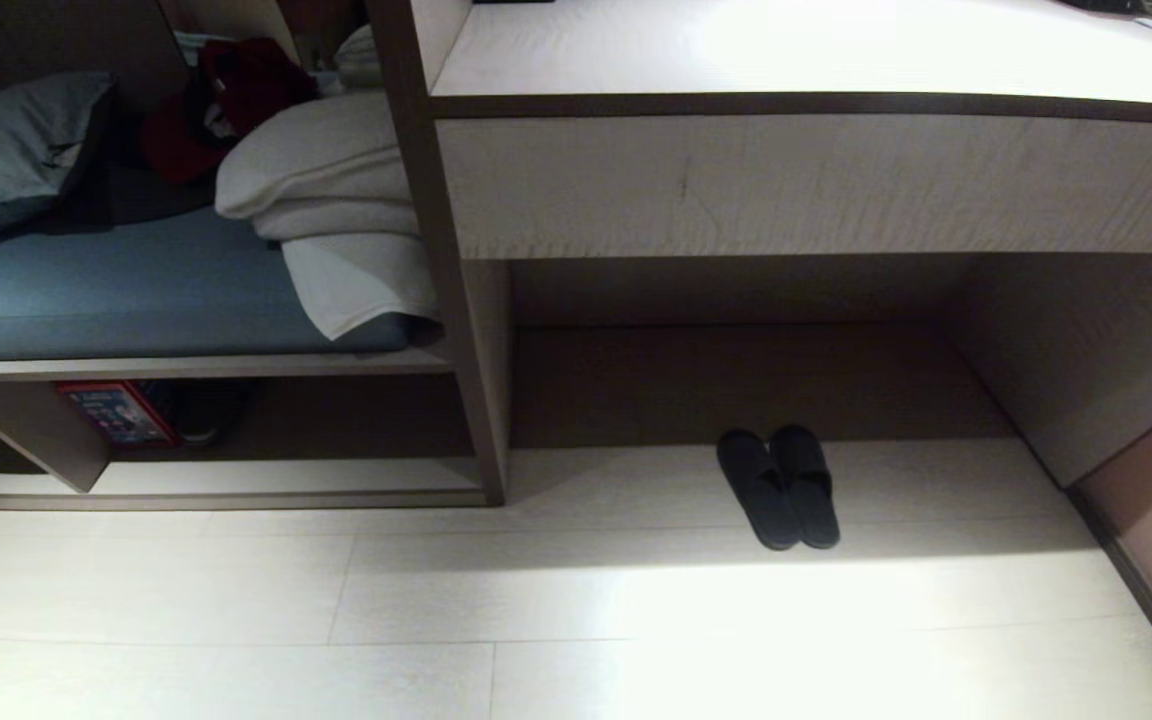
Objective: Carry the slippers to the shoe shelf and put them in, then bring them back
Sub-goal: Pick up the slippers on the floor
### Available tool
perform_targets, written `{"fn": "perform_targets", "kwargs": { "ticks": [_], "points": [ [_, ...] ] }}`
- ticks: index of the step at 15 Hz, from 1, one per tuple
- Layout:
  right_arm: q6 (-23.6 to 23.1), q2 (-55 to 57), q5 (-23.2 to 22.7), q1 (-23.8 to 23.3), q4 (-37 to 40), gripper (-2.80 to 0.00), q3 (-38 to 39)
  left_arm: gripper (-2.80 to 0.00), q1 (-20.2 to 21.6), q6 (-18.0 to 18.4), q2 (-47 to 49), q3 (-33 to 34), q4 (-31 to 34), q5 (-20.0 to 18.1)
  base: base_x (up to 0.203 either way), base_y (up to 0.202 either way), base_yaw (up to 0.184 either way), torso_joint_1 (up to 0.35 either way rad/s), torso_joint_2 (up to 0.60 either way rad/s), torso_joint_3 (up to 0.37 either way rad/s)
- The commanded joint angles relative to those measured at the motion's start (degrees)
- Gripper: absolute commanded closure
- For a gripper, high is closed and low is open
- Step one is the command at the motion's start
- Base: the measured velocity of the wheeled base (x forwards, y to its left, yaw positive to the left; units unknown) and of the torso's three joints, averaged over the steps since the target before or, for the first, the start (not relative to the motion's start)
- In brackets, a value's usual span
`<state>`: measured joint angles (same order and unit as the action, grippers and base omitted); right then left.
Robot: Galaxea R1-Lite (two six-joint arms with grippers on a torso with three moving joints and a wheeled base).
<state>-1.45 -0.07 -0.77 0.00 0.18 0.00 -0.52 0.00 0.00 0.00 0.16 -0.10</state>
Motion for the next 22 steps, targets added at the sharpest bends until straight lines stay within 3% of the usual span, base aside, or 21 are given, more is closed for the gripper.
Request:
{"fn": "perform_targets", "kwargs": {
  "ticks": [1,4,20,22],
  "points": [
    [-0.04,-0.01,-0.02,0.00,-0.01,0.00,0.00,0.00,0.00,-0.79,0.09,0.00,-0.07,0.45,0.000,0.000,0.000,0.002,0.00,-0.186],
    [-0.04,-0.01,-0.02,0.00,-0.01,0.00,0.00,0.00,0.00,-2.81,0.09,0.00,-0.16,0.71,0.000,0.000,0.000,0.002,0.00,-0.203],
    [-0.04,-0.01,-0.02,0.00,-0.01,0.00,0.00,0.00,0.00,-2.29,0.09,-0.35,0.81,0.89,0.000,0.000,0.000,0.003,0.00,-0.199],
    [-0.04,-0.01,-0.02,0.00,-0.01,0.00,0.00,0.00,0.05,1.42,0.10,-0.10,0.64,0.22,0.000,0.000,0.000,0.006,0.00,-0.202]
  ]
}}
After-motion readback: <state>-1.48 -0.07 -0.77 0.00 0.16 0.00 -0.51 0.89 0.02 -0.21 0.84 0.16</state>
